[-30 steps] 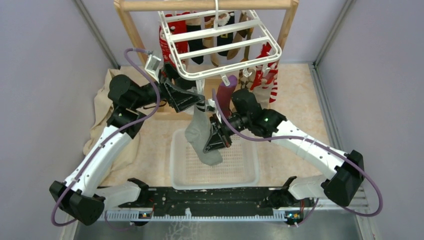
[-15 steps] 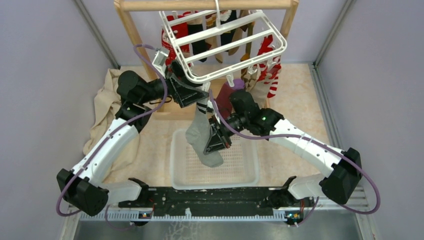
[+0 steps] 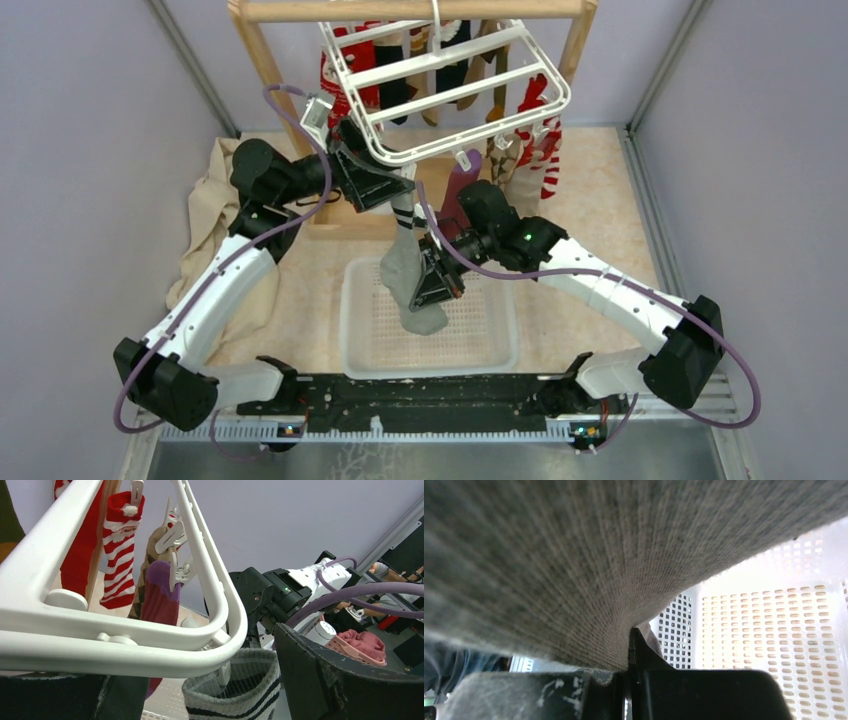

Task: Remove the socks clipped to the hanger
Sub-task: Remove the sock from the hanger.

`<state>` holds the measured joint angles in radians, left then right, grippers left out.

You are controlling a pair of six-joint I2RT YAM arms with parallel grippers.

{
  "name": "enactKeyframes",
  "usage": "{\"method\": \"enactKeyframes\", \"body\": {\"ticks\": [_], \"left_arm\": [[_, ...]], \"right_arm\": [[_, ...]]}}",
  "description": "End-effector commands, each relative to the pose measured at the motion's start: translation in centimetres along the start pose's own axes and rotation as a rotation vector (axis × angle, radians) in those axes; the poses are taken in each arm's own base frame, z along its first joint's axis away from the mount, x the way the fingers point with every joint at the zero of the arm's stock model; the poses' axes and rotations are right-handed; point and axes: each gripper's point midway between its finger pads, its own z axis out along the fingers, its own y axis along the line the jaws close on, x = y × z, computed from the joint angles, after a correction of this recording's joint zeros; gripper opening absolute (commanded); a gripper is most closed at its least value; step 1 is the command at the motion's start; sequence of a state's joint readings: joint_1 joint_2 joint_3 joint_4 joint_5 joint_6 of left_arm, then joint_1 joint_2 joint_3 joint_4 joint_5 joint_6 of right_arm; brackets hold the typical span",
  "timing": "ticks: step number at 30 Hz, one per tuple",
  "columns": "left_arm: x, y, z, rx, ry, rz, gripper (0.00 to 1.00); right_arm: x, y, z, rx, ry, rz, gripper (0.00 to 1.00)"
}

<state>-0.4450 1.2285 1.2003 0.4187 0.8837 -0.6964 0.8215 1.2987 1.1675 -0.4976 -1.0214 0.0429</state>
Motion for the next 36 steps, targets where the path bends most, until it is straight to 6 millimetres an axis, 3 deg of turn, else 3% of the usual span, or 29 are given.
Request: {"method": "enactKeyframes", "body": {"ticks": [1, 7, 23, 36], "left_arm": [[-1.9, -1.4, -0.6, 0.002, -0.040, 0.057, 0.91], [-0.2, -0.3, -2.9, -0.156, -0.023, 0.062, 0.99], [3.4, -0.9, -8.1, -0.367, -0.007, 0.038, 0.99], [8.9, -1.7, -10.3, -0.349, 0.037, -0.071, 0.99]], "right_arm": [[-1.7, 1.1, -0.8, -0.006, -0.042, -0.085, 0.00], [-3.4, 0.7, -1.1, 0.059, -0.102, -0.120, 0.00], [-8.7, 0.9, -0.7, 0.037, -0.275, -0.139, 0.00], [-9.4, 0.8, -0.1, -0.011, -0.309, -0.116, 0.00]]}}
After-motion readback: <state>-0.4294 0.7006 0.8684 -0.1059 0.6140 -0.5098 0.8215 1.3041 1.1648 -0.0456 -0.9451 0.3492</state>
